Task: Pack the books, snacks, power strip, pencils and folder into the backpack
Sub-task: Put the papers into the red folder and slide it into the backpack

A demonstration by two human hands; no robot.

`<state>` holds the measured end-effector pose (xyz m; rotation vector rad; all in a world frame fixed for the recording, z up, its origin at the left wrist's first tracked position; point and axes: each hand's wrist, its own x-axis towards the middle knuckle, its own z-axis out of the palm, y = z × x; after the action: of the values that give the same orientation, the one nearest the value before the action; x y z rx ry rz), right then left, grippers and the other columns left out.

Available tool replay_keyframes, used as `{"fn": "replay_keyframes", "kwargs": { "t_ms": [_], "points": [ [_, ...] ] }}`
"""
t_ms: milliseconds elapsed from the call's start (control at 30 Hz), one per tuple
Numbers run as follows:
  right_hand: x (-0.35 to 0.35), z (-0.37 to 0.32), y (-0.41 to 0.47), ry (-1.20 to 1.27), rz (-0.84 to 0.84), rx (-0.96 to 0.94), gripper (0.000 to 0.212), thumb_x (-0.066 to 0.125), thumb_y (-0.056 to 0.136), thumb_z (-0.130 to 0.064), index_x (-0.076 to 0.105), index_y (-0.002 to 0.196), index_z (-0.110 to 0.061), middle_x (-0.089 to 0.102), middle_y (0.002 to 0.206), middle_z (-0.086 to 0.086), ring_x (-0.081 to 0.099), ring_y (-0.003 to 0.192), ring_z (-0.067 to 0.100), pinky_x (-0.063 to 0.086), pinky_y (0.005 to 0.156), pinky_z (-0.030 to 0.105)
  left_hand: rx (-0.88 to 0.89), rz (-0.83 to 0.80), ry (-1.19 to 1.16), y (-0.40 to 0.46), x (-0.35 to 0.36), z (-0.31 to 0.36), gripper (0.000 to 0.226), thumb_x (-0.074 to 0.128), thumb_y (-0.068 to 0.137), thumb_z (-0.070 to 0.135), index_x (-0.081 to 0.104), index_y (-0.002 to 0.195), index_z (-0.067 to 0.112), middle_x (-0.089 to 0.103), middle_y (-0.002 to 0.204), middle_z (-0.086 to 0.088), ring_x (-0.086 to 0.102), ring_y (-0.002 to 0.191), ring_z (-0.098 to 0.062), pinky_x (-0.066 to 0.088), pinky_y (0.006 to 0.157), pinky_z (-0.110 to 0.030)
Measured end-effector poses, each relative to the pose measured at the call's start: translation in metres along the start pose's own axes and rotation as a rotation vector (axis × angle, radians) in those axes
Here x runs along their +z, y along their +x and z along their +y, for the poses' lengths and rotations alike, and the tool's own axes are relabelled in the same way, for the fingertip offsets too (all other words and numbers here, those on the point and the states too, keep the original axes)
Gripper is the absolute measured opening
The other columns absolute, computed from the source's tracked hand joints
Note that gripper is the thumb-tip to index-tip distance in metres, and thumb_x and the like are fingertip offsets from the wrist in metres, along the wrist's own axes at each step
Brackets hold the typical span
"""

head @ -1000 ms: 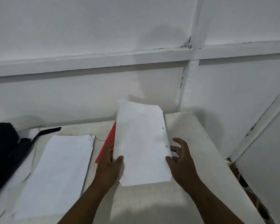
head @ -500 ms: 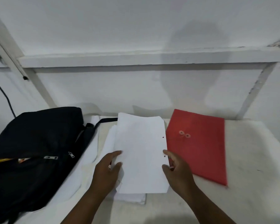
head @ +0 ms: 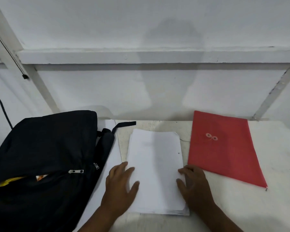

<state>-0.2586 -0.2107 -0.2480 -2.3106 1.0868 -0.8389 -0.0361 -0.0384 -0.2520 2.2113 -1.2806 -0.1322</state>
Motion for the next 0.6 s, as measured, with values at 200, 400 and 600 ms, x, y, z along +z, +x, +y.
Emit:
{"fn": "replay_keyframes", "kwargs": {
  "t_ms": [200,400,600],
  "points": [
    [0.004,0.004,0.001,0.003,-0.014,0.002,0.029,0.066,0.073,-0.031,0.074,0.093,-0.013,0.059,0.109,0.000,0.051,0.106,0.012,0.037,0.095,0.020,-0.011,-0.004,-0.095,0.001,0.000,-0.001,0.058,0.046,0.083,0.061,0.058,0.130,0.030,0.036,0.150,0.015,0.021,0.142,-0.007,0.019,0.112,-0.030],
    [0.004,0.002,0.004,0.020,-0.051,0.054,0.023,0.068,0.074,-0.032,0.073,0.090,-0.016,0.062,0.106,0.002,0.055,0.103,0.016,0.036,0.094,0.019,-0.019,0.006,-0.082,0.001,0.002,-0.003,0.054,0.048,0.084,0.062,0.060,0.128,0.032,0.040,0.148,0.017,0.024,0.141,-0.005,0.023,0.111,-0.030],
    [0.003,-0.027,0.028,0.035,0.017,-0.066,0.024,0.083,0.071,-0.008,0.072,0.090,-0.017,0.063,0.110,0.004,0.058,0.109,0.022,0.040,0.098,0.033,-0.128,-0.106,-0.271,0.007,-0.025,0.003,0.064,0.027,0.084,0.083,0.058,0.125,0.045,0.031,0.137,0.042,0.024,0.138,0.014,0.028,0.119,-0.033]
  ]
}}
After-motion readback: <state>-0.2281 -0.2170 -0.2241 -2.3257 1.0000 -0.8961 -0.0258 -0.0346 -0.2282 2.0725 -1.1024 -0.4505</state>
